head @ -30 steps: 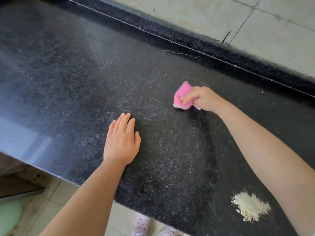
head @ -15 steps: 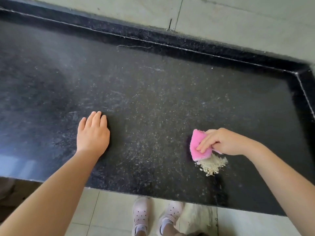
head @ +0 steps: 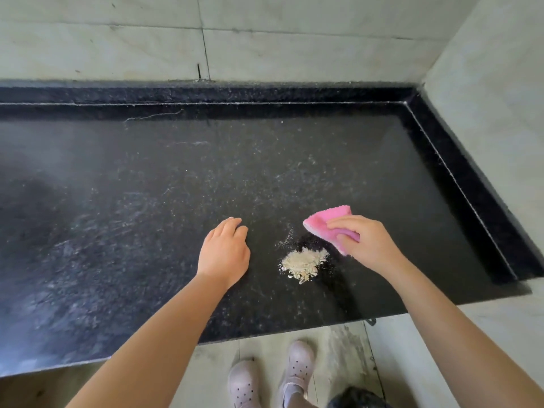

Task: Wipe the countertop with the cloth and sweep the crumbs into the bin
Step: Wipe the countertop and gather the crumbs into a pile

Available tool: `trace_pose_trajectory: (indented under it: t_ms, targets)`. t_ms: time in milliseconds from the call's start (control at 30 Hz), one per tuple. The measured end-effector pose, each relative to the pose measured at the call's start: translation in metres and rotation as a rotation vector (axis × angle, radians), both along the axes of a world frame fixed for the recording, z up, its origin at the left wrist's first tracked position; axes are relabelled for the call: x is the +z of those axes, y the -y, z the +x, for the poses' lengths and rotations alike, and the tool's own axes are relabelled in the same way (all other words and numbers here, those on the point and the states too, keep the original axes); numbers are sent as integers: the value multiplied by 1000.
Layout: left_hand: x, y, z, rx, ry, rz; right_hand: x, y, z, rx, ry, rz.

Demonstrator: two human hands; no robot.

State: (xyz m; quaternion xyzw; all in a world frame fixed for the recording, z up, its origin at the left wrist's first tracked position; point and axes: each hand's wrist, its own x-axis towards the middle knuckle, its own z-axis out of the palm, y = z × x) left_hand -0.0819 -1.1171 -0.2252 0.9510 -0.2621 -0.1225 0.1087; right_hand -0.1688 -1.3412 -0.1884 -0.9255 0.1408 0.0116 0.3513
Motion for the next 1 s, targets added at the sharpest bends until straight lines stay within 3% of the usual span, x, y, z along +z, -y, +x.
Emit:
trace_pose_trajectory:
  t_ms: [100, 267, 433, 567, 800, 1000]
  targets:
    - [3, 0, 8, 44, -2, 6, -2, 19, 7, -205, 28, 75]
    - [-3, 5, 39, 189, 7, -56, -22, 57, 54, -420, 106, -142]
    - [-21, 13, 74, 261, 64, -95, -53, 88, 93, -580, -51, -302]
    - [-30, 25, 99, 224, 101, -99, -66, 98, 129, -588, -163, -372]
    - [-50, 28, 136, 85, 111, -58, -64, 99, 237, -492, -175, -381]
    - [-58, 26, 141, 64, 100, -69, -59, 75, 302, -256, -185, -380]
